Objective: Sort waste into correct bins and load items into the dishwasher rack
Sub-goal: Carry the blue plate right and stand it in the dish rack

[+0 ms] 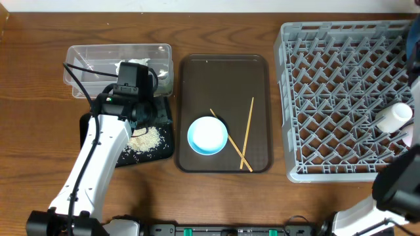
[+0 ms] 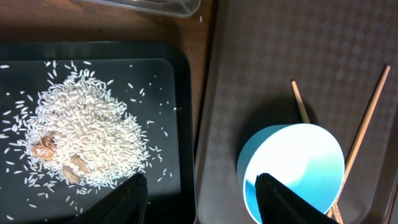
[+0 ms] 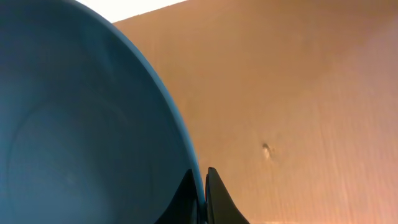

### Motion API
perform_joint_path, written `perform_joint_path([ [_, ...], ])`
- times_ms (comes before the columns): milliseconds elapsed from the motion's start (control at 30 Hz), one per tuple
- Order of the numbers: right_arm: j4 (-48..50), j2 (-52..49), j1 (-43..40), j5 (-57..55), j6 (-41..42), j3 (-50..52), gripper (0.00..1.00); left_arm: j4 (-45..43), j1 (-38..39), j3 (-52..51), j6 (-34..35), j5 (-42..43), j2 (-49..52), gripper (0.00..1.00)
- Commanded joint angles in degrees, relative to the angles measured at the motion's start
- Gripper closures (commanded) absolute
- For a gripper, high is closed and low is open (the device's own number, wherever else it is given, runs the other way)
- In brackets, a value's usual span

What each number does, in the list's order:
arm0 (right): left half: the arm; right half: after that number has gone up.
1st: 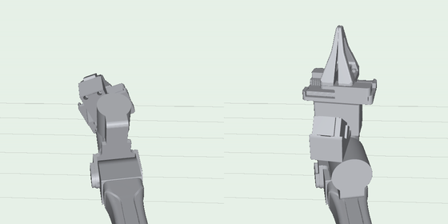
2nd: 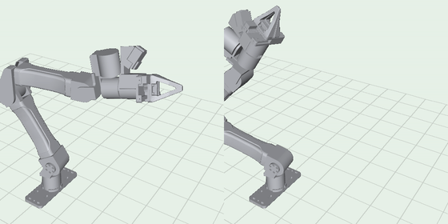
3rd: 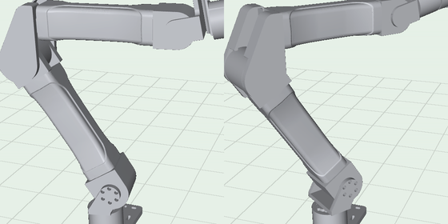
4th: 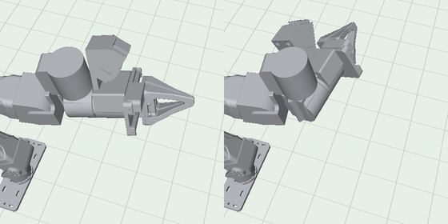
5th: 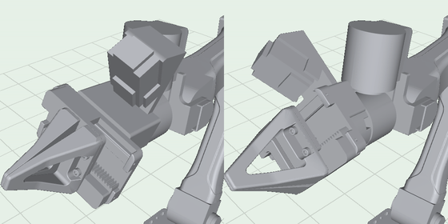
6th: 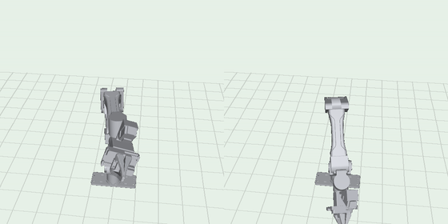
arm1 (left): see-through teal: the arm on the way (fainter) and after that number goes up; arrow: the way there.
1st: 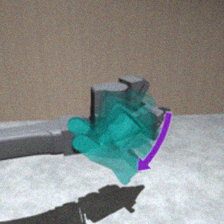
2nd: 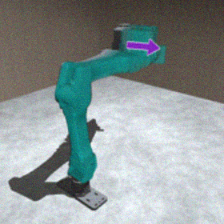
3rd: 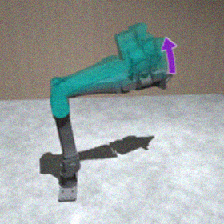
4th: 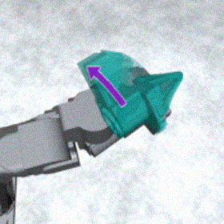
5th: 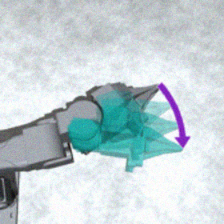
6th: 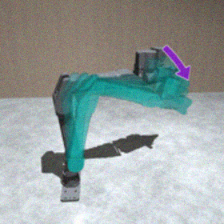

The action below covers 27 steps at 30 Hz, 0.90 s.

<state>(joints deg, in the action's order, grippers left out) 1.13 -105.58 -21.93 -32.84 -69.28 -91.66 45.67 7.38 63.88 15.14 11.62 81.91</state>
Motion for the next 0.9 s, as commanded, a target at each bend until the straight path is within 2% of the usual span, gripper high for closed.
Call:
perform_joint_path([
  [0, 2.9, -2.3, -0.4, -0.4, -9.7, -0.4, 0.99, 0.2, 0.0, 0.1, -0.5, -0.6, 0.1, 0.41],
  [267, 10.1, -7.7, -0.8, -4.9, -10.5, -0.4, 0.99, 0.2, 0.0, 0.1, -0.5, -0.6, 0.1, 0.41],
  [400, 10.0, -9.1, -0.8, -6.6, -10.4, -0.4, 0.99, 0.1, 0.0, 0.1, -0.5, -0.6, 0.1, 0.41],
  [500, 9.6, -9.7, -0.7, -6.8, -8.0, -0.4, 0.99, 0.1, 0.0, 0.1, -0.5, -0.6, 0.1, 0.41],
  [600, 6.1, -9.8, -0.3, -6.8, -1.9, -0.4, 0.99, 0.1, 0.0, 0.1, -0.5, -0.6, 0.1, 0.41],
  [633, 4.7, -9.8, -0.1, -6.8, 0.2, -0.4, 0.97, 0.1, 0.0, 0.1, -0.5, -0.6, 0.1, 0.41],
  [733, -0.8, -9.8, 0.8, -7.7, 7.6, -0.4, 0.82, 0.2, 0.0, 0.1, -0.5, -0.5, 0.1, 0.41],
  [867, -8.6, -9.8, 2.0, -7.7, 13.4, -0.4, 0.73, 0.2, 0.0, 0.1, -0.5, -0.5, 0.1, 0.41],
])
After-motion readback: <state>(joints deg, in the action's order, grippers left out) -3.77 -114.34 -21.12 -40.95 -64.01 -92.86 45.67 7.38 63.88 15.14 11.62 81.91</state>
